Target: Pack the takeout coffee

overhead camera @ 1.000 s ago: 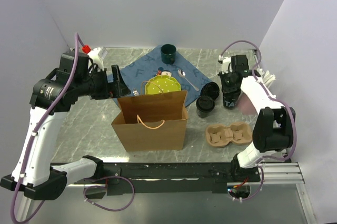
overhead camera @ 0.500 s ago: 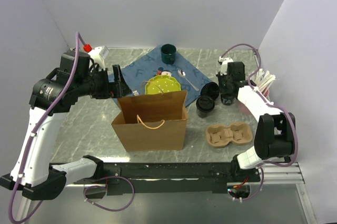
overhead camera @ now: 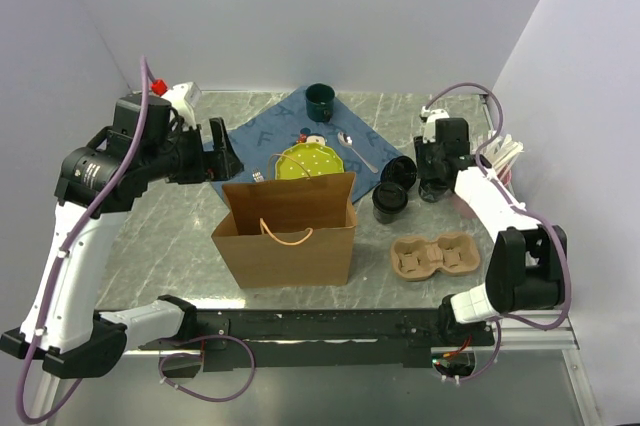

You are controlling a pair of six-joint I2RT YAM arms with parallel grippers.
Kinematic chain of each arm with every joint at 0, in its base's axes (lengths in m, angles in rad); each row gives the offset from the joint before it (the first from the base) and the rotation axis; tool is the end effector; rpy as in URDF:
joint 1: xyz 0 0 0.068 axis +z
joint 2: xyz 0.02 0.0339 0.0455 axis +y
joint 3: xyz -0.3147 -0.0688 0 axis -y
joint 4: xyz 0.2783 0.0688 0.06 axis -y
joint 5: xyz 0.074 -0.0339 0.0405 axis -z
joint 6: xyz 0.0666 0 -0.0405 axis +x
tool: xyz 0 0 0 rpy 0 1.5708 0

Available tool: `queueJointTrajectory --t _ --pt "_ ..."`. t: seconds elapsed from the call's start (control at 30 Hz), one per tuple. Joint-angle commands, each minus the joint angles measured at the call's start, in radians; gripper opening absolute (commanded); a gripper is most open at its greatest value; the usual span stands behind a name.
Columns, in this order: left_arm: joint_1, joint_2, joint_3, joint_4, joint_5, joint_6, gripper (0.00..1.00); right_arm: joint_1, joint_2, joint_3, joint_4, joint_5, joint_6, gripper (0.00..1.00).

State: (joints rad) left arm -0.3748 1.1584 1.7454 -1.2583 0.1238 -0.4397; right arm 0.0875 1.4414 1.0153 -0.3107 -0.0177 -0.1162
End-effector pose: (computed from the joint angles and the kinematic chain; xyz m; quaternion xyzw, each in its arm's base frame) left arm 0.1850 -0.0816 0.5188 -0.0023 0.8992 -0.2230 0.3764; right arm 0.3602 0.0328 0.2707 -0.0965 0.9092 0.0023 0.4051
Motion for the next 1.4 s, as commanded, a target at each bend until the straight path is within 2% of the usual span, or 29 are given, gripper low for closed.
queueJointTrajectory --t 0.0,0.1,0.2,0.27,0.33,0.37,0.47,0.5,0.53,0.67,0.7,0.73,0.77,0.87,1.0,1.13,1.17,1.27,1.37 --pt "-0.001 -0.002 0.049 -0.022 -0.145 -0.024 0.97 0.001 -0.055 0.101 -0.118 0.038 0.012 0.43" --pt "-0.001 -0.005 0.048 -0.035 -0.135 -0.014 0.97 0.001 -0.061 0.195 -0.229 0.041 0.032 0.51" --pt "-0.001 -0.017 0.058 -0.058 -0.188 -0.1 0.97 0.003 -0.081 0.274 -0.352 0.059 0.067 0.52" --pt "-0.001 -0.045 0.049 -0.053 -0.182 -0.093 0.97 0.008 -0.082 0.318 -0.439 -0.042 0.093 0.52" --pt "-0.001 -0.054 0.042 -0.067 -0.181 -0.09 0.99 0.035 -0.081 0.364 -0.516 -0.06 0.115 0.56" --pt "-0.001 -0.055 0.039 -0.079 -0.173 -0.09 0.99 0.043 -0.078 0.39 -0.536 -0.062 0.188 0.57" --pt "-0.001 -0.081 0.003 -0.064 -0.11 -0.117 0.91 0.066 -0.073 0.44 -0.606 -0.076 0.28 0.59" --pt "-0.001 -0.089 -0.023 -0.052 -0.045 -0.125 0.89 0.07 -0.078 0.451 -0.616 -0.1 0.295 0.6" --pt "-0.001 -0.107 -0.038 -0.043 -0.017 -0.14 0.88 0.08 -0.082 0.456 -0.619 -0.131 0.305 0.67" --pt "-0.003 -0.135 -0.096 -0.041 0.057 -0.227 0.8 0.092 -0.107 0.512 -0.66 -0.163 0.36 0.76" --pt "-0.003 -0.149 -0.136 -0.029 0.059 -0.24 0.79 0.092 -0.105 0.526 -0.686 -0.177 0.359 0.82" --pt "-0.003 -0.172 -0.158 -0.027 0.045 -0.263 0.79 0.092 -0.104 0.537 -0.697 -0.183 0.357 0.93" --pt "-0.003 -0.178 -0.176 -0.033 0.034 -0.271 0.79 0.092 -0.105 0.552 -0.703 -0.2 0.346 0.96" --pt "-0.003 -0.195 -0.242 -0.033 0.046 -0.312 0.78 0.098 -0.107 0.606 -0.755 -0.267 0.337 0.93" --pt "-0.006 -0.232 -0.354 0.034 0.074 -0.352 0.75 0.156 -0.141 0.629 -0.795 -0.317 0.407 0.88" --pt "-0.012 -0.218 -0.399 0.051 0.066 -0.352 0.57 0.279 -0.161 0.67 -0.859 -0.281 0.499 0.86" --pt "-0.016 -0.215 -0.399 0.048 0.062 -0.353 0.43 0.306 -0.156 0.71 -0.879 -0.28 0.518 0.85" --pt "-0.018 -0.194 -0.341 0.007 0.014 -0.352 0.21 0.412 -0.141 0.799 -0.93 -0.281 0.581 0.84" --pt "-0.019 -0.166 -0.277 -0.022 0.005 -0.34 0.15 0.52 -0.127 0.877 -0.978 -0.222 0.653 0.83"
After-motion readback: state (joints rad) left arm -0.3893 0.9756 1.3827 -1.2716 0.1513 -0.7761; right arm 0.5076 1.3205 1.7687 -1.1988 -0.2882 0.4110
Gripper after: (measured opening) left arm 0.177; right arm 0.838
